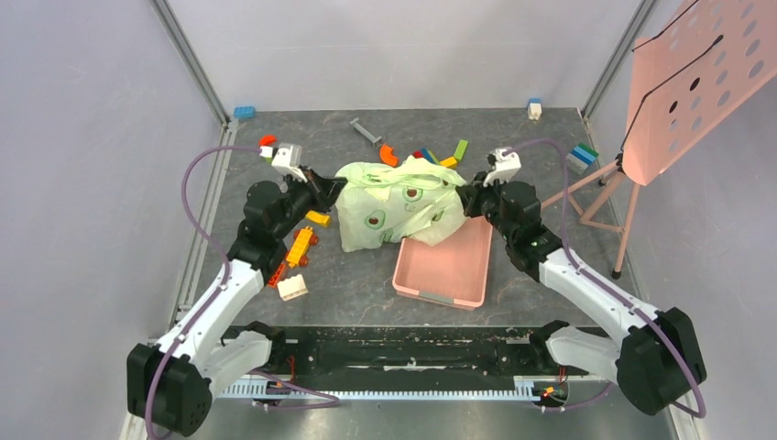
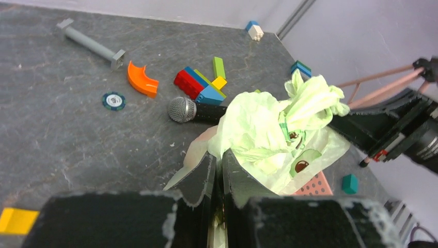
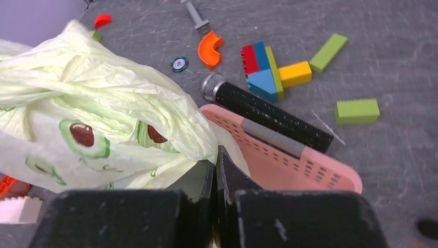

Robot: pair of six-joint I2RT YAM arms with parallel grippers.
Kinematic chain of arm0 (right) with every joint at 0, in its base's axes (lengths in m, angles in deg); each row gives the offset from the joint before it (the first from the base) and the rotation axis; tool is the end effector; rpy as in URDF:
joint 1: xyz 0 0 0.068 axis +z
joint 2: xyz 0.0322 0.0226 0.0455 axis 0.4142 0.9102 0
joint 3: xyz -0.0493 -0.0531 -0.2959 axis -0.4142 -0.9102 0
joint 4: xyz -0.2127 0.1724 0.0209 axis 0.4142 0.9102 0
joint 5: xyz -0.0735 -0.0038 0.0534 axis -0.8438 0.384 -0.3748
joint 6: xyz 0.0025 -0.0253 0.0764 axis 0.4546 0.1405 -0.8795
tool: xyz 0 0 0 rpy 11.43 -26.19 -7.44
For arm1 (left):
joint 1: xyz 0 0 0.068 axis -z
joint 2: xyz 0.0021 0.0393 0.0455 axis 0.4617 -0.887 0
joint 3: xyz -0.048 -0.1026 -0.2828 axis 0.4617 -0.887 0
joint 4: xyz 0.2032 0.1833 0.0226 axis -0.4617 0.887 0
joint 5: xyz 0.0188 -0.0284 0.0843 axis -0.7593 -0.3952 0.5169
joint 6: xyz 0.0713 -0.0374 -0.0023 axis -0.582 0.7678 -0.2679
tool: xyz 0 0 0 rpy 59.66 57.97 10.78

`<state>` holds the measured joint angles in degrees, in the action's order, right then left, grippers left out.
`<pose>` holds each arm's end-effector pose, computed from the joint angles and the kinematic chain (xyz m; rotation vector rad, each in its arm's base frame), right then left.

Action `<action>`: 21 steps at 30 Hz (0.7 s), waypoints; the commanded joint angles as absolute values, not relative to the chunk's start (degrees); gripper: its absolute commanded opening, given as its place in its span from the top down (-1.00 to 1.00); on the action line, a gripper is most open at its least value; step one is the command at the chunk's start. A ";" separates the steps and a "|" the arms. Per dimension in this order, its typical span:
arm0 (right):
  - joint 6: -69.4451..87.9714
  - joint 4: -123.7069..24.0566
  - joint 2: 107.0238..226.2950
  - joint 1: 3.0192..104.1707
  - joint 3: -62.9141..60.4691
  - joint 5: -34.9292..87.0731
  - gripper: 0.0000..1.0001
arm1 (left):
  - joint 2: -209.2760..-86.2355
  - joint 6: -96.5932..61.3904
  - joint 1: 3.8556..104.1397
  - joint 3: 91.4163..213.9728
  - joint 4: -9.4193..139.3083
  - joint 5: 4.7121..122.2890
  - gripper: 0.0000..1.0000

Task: Take the fake fruits out of the plastic bag

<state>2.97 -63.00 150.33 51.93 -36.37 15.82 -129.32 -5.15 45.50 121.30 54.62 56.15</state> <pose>0.2629 0.1332 0.3013 -0.1915 1.7885 0.4693 0.2457 -0.0996 0.3384 0.1268 1.6880 -0.7786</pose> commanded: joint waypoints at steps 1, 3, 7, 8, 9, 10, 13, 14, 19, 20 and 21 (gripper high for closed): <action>-9.39 -71.89 146.30 50.16 -42.60 9.24 1.00 | -124.66 4.04 44.77 116.77 47.14 66.35 0.78; -12.52 -74.96 145.13 49.96 -45.28 10.34 1.00 | -123.24 6.50 44.81 114.39 45.16 67.64 0.77; -13.69 -80.38 143.97 49.87 -48.66 13.98 0.93 | -121.25 9.60 44.81 110.76 39.88 66.84 0.76; -11.62 -82.92 143.83 49.90 -49.34 17.03 0.76 | -121.13 9.46 44.81 110.03 37.79 65.59 0.74; -8.06 -85.41 143.66 49.83 -49.56 20.32 0.54 | -121.26 8.93 44.81 109.93 36.73 63.70 0.73; -4.02 -86.42 143.45 49.91 -49.19 24.68 0.25 | -121.69 8.19 44.81 110.30 36.55 62.15 0.74; 9.37 -84.08 143.01 49.89 -45.69 34.03 -0.44 | -123.55 6.15 44.81 112.39 37.00 56.59 0.76; 13.91 -81.29 143.15 49.93 -43.74 35.77 -0.54 | -124.20 5.75 44.81 112.94 36.87 55.00 0.78; 28.02 -71.29 145.31 49.95 -35.35 40.70 -0.71 | -125.45 3.64 44.86 114.26 36.35 50.97 0.85; 29.48 -70.39 145.92 49.95 -33.86 40.92 -0.72 | -125.44 3.18 44.79 114.50 36.66 50.78 0.85; 31.58 -69.07 146.93 49.95 -32.35 41.50 -0.73 | -125.45 2.74 44.86 114.67 36.79 50.63 0.86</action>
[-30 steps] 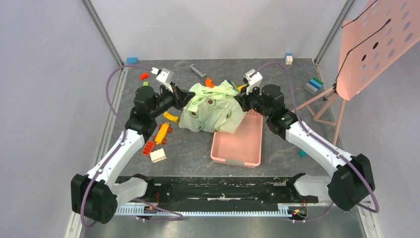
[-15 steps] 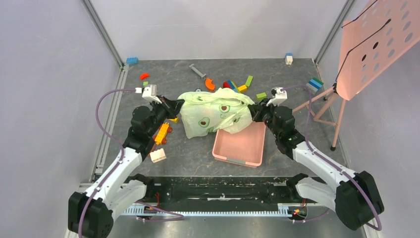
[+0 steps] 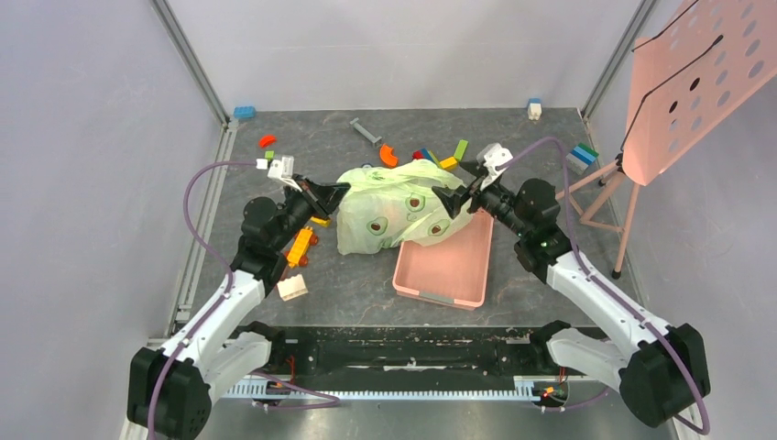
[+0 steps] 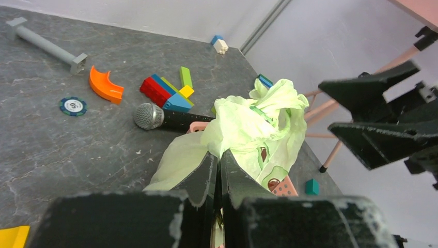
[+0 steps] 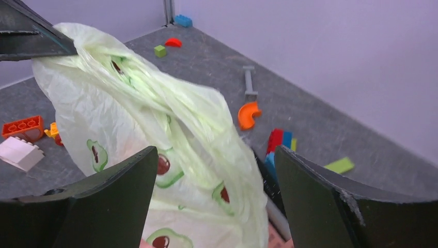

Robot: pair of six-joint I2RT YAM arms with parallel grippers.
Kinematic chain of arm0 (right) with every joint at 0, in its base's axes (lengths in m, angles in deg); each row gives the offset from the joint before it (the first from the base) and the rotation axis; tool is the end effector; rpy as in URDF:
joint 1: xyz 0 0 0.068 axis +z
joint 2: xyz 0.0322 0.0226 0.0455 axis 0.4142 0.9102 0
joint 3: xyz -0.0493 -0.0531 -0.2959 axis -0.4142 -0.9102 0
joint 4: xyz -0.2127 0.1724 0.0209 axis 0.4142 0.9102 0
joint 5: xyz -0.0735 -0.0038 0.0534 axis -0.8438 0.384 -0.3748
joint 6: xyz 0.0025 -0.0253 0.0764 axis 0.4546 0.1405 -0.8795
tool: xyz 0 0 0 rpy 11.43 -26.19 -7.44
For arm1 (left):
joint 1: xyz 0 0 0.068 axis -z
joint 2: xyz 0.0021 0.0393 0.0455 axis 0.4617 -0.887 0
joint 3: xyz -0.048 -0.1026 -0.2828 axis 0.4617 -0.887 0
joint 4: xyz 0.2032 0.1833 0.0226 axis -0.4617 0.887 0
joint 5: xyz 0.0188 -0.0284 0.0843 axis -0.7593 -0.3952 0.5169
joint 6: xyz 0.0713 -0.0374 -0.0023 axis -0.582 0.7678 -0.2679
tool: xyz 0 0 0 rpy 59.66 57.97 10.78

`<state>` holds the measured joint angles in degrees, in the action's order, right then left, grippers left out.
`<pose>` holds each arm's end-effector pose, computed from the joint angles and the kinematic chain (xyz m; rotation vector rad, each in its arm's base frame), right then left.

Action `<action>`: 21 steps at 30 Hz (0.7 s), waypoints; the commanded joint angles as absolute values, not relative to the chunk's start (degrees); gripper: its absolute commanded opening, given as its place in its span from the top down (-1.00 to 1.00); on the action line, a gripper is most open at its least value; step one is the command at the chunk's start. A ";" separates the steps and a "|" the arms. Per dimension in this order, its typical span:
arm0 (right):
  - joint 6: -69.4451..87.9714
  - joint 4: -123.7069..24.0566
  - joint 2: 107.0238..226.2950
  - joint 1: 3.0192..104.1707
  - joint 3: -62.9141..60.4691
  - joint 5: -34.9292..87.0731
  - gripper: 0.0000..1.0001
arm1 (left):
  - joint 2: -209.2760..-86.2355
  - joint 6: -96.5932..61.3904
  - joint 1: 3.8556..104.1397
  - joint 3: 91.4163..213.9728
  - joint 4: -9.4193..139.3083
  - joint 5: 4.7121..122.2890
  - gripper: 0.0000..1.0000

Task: Take the fake fruits out of the plastic bag

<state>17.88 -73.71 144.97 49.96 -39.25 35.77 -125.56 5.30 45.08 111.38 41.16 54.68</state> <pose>0.2365 0.1359 0.3324 -0.6029 1.4526 0.5593 0.2272 -0.0935 0.3168 0.0173 1.5884 -0.9439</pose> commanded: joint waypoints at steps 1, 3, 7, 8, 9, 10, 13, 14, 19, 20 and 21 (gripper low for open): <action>33.98 -67.24 148.28 49.90 -30.70 42.69 -0.71 | -125.50 2.41 44.84 114.78 36.99 50.52 0.87; 37.70 -62.61 151.38 49.91 -26.83 44.07 -0.68 | -125.56 1.81 44.81 115.26 37.41 50.11 0.87; 42.90 -53.83 157.14 50.00 -20.06 47.53 -0.64 | -125.64 1.45 44.81 115.83 38.00 49.72 0.88; 43.36 -53.22 158.04 49.95 -19.50 48.57 -0.63 | -125.70 1.39 44.86 115.86 38.00 49.57 0.88; 43.45 -53.01 158.54 49.96 -19.29 49.76 -0.63 | -125.73 1.40 44.86 115.86 38.00 49.54 0.88; 43.58 -52.97 159.12 49.93 -19.05 50.64 -0.61 | -125.78 1.39 44.81 115.91 38.12 49.61 0.88; 43.43 -52.93 160.03 49.94 -18.78 49.85 -0.37 | -125.80 1.32 44.81 115.91 38.06 49.44 0.88; 43.21 -53.05 160.19 49.96 -18.60 48.33 -0.25 | -125.86 1.38 44.82 115.89 38.18 49.44 0.88; 40.32 -53.93 159.74 49.96 -17.55 41.10 0.58 | -124.97 1.42 44.86 115.77 39.27 51.48 0.88; 39.45 -54.75 159.20 49.95 -18.00 40.01 0.64 | -124.50 1.59 44.81 115.54 40.25 53.61 0.85; 38.24 -56.05 158.37 49.98 -18.41 39.29 0.70 | -124.02 1.89 44.81 115.33 41.40 55.44 0.85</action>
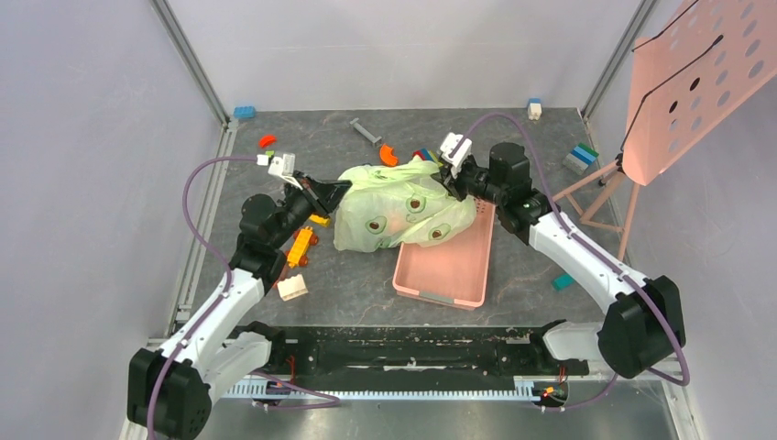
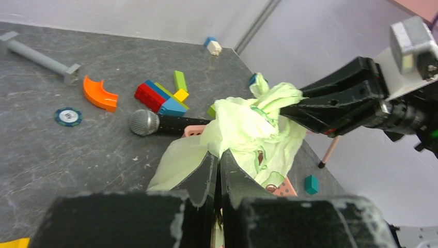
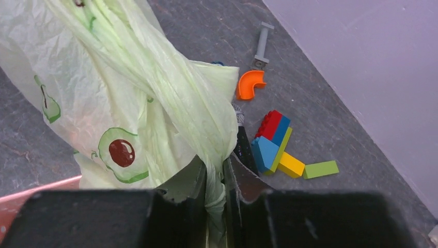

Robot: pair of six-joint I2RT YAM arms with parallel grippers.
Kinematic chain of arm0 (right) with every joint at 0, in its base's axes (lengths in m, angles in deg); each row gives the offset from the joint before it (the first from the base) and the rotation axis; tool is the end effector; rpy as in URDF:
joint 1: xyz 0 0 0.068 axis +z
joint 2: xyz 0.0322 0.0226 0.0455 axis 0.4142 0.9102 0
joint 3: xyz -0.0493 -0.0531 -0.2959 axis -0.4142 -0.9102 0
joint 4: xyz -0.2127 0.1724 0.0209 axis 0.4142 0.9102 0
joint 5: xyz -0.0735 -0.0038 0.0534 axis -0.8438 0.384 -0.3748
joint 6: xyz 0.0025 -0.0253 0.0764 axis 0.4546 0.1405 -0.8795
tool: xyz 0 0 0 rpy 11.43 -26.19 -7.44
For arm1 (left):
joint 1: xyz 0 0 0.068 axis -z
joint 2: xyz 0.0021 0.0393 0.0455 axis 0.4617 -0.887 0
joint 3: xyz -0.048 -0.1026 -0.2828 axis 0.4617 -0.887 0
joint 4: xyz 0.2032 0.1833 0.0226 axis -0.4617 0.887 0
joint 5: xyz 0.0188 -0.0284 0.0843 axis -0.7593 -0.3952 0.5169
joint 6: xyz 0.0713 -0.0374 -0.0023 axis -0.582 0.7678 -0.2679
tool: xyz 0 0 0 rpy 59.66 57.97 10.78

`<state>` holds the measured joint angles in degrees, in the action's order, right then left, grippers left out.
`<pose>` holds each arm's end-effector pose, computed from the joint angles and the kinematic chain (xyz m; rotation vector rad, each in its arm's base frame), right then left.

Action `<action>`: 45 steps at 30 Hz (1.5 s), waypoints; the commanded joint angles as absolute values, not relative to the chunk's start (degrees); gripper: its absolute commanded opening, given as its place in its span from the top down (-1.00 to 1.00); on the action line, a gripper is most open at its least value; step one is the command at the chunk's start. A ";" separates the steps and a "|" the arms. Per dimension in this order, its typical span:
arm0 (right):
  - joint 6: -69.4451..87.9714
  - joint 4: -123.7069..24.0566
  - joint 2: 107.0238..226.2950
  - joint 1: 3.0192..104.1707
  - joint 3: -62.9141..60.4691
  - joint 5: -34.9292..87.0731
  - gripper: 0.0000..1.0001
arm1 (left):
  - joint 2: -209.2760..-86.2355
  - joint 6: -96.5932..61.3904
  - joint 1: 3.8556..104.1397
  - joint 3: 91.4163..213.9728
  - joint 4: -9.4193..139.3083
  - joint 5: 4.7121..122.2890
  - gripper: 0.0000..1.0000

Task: Take the fake fruits out of the plastic bag

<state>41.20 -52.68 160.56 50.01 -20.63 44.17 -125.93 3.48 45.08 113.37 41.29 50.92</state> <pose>0.2925 0.1734 0.3350 -1.0615 1.5154 0.4217 0.2268 -0.0979 0.3289 0.1042 1.5643 -0.9683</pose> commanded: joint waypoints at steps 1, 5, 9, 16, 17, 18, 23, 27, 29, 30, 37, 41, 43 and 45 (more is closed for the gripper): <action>36.38 -57.75 157.45 49.95 -19.31 38.53 0.75 | -123.33 2.21 44.81 115.03 42.36 58.12 0.85; 24.10 -67.84 152.62 49.91 -25.17 31.51 0.95 | -120.08 5.05 44.81 113.36 46.64 67.74 0.84; 5.25 -78.98 148.18 49.98 -33.56 25.89 1.00 | -117.25 7.84 44.81 111.07 46.88 71.57 0.69; -10.20 -91.29 146.45 49.95 -39.51 26.17 1.00 | -114.47 8.44 44.81 111.69 48.99 70.14 -0.08; -10.08 -89.30 147.44 49.94 -37.61 26.69 1.00 | -114.14 7.95 44.75 112.56 50.19 69.34 -0.26; -9.61 -87.44 148.39 49.96 -36.02 27.53 1.00 | -113.92 7.28 44.80 113.49 51.23 68.16 -0.42; -8.09 -84.29 151.17 50.07 -32.71 28.90 1.00 | -113.24 3.85 44.77 118.76 56.71 62.00 -0.75; -6.06 -81.41 152.96 50.39 -30.55 28.71 1.00 | -114.99 -0.18 44.81 125.74 67.52 58.29 -0.92; -5.48 -80.09 153.41 50.65 -29.70 28.09 1.00 | -115.48 -2.06 44.93 128.21 72.07 56.25 -0.92; -4.99 -79.60 153.64 50.80 -29.31 28.05 1.00 | -115.50 -3.60 45.11 129.20 73.27 55.00 -0.89; 0.35 -72.42 156.07 51.06 -23.34 31.10 1.00 | -117.45 -24.38 45.99 138.02 83.91 48.73 -0.99; 2.47 -70.29 156.76 51.01 -21.20 33.45 1.00 | -121.87 -37.84 46.04 143.10 90.48 45.87 -0.99; 3.27 -69.29 157.17 50.96 -20.34 34.91 1.00 | -121.32 -42.86 45.99 142.26 89.61 45.09 -0.99; 3.98 -68.56 157.36 50.95 -19.92 36.02 1.00 | -120.35 -44.44 46.04 140.69 86.84 44.03 -0.99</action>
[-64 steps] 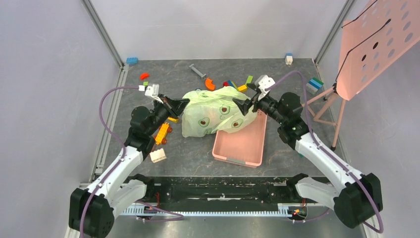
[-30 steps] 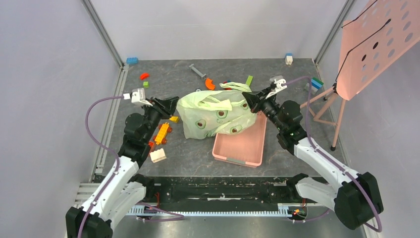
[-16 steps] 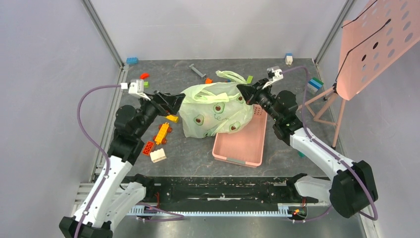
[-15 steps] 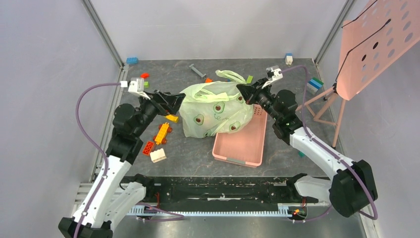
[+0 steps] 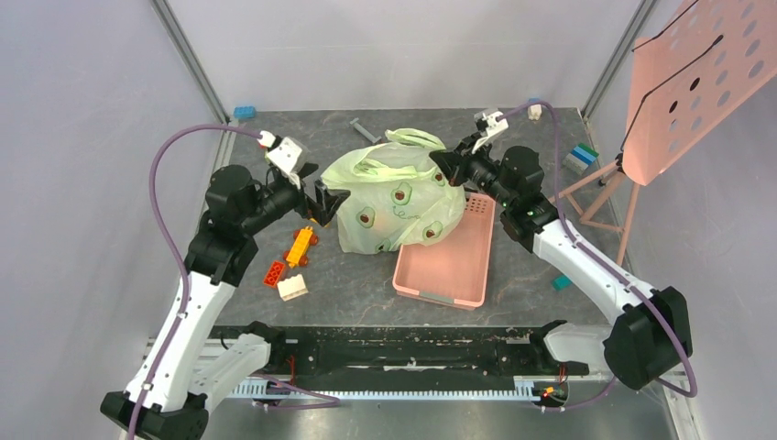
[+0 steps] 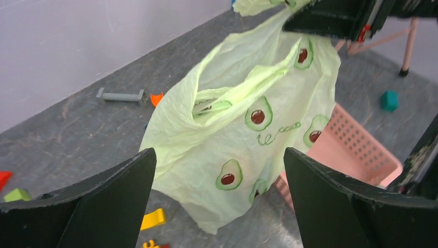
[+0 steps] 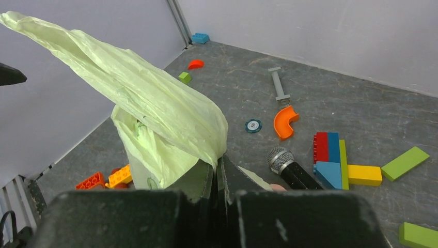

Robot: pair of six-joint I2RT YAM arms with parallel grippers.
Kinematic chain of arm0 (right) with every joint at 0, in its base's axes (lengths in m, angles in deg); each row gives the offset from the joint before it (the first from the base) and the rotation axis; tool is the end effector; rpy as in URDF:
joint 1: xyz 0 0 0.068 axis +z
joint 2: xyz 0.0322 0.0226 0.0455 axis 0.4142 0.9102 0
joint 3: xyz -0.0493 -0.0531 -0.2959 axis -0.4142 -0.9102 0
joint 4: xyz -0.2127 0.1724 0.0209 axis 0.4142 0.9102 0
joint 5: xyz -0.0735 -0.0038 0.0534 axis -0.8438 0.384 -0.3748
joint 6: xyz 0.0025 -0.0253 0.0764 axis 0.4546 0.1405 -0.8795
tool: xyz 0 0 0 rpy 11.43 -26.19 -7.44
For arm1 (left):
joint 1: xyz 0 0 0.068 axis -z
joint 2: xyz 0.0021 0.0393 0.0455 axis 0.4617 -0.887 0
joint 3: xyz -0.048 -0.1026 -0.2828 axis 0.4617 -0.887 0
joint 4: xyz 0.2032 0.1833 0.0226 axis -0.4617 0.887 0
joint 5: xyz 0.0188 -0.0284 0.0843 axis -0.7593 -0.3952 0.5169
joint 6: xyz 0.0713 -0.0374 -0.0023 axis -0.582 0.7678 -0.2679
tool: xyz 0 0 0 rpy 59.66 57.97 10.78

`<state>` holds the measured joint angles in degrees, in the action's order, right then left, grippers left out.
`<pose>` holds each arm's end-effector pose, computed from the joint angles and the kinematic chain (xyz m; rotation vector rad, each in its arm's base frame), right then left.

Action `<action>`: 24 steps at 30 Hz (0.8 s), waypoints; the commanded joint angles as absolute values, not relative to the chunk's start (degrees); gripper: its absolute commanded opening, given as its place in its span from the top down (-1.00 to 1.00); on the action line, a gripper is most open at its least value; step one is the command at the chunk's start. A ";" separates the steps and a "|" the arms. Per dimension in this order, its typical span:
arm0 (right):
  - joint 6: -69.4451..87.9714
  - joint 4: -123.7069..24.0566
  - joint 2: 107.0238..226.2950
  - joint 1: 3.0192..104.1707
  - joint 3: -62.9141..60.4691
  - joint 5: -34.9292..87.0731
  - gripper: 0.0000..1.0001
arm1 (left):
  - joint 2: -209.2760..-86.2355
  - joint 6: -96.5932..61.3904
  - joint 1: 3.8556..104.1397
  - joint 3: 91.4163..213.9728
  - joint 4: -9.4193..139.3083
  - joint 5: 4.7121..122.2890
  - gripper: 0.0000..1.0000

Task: Take the fake fruits out of the plastic bag

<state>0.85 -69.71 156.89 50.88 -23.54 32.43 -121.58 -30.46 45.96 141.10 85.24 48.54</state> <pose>0.2891 0.1625 0.3750 -0.3529 1.5601 0.7591 0.1860 -0.0911 0.4316 0.5912 1.6072 -0.5655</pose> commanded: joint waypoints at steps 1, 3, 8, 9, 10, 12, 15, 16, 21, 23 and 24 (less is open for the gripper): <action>4.28 -68.48 157.42 50.99 -19.88 36.42 1.00 | -120.06 -45.04 46.04 139.84 84.97 42.53 -0.99; 4.67 -68.44 157.70 51.01 -19.75 37.51 1.00 | -119.76 -46.27 46.15 137.30 80.51 38.03 -0.98; 5.54 -67.85 158.55 51.23 -19.10 40.05 1.00 | -118.49 -52.68 51.11 128.81 67.49 39.10 -0.91; 5.81 -67.85 158.61 51.36 -19.03 40.49 1.00 | -118.95 -55.32 52.30 128.02 65.91 40.39 -0.88; 5.95 -67.87 158.74 51.49 -19.03 40.89 1.00 | -119.67 -57.98 54.00 127.35 64.68 41.15 -0.84; 6.38 -67.82 158.83 51.74 -19.13 41.11 1.00 | -121.13 -61.56 57.40 125.64 60.79 43.68 -0.79; 6.91 -67.51 158.97 51.98 -19.24 41.25 1.00 | -123.93 -65.43 62.28 124.34 55.84 50.13 -0.77; 7.15 -67.45 159.00 52.09 -19.27 41.47 1.00 | -125.25 -66.51 63.51 124.00 53.65 52.75 -0.78; 7.55 -67.23 159.34 52.63 -19.48 42.38 1.00 | -131.55 -70.20 65.73 125.48 49.63 57.25 -0.73; 7.78 -67.12 159.57 52.79 -19.33 42.77 1.00 | -133.34 -71.00 66.25 125.47 47.13 58.65 -0.72; 7.90 -66.96 159.68 52.89 -19.22 42.88 1.00 | -134.08 -71.22 66.34 125.84 46.61 58.92 -0.71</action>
